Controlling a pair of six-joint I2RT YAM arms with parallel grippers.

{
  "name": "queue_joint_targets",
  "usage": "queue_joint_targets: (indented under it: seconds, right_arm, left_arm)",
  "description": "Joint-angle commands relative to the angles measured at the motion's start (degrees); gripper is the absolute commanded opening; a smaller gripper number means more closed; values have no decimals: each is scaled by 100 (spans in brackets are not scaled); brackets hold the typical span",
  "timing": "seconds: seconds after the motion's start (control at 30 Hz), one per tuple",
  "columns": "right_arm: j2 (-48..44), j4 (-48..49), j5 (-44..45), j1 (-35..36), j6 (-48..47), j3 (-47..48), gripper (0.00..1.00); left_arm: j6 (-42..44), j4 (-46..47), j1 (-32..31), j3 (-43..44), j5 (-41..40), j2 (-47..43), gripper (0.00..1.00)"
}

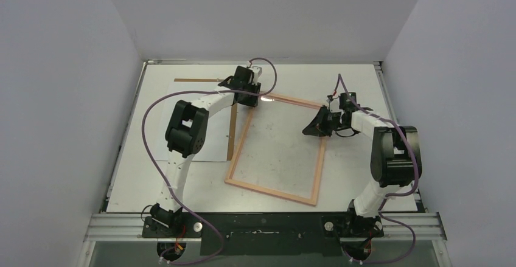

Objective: Put the photo into the frame

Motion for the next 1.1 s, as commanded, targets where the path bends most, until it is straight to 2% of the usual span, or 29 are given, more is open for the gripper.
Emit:
queue_joint_targets:
  seconds: [0.0,0.27,0.47,0.7,0.93,1.07]
  right_arm:
    - [-424,32,-272,90,29,341,5]
    - [-670,362,-583,112,531,511,5]
    - [-898,358,-638,128,758,753,5]
    - [-1105,291,-586,158,788,875,5]
    - [-1062,350,-560,195,821,898,5]
    - [-1004,330,-589,267,953,1318,5]
  left_arm:
    - [43,160,-58,96,-41,131,35]
    - [131,133,-73,-72,-22,21,35]
    - [-203,93,213,-245,482,-446,53]
    - [-634,40,868,-503,1518,-1116,60]
    - [-455,208,1076,-1466,1897,-1579,60]
    - [-420,402,1109,-2188,2033,-1964,59]
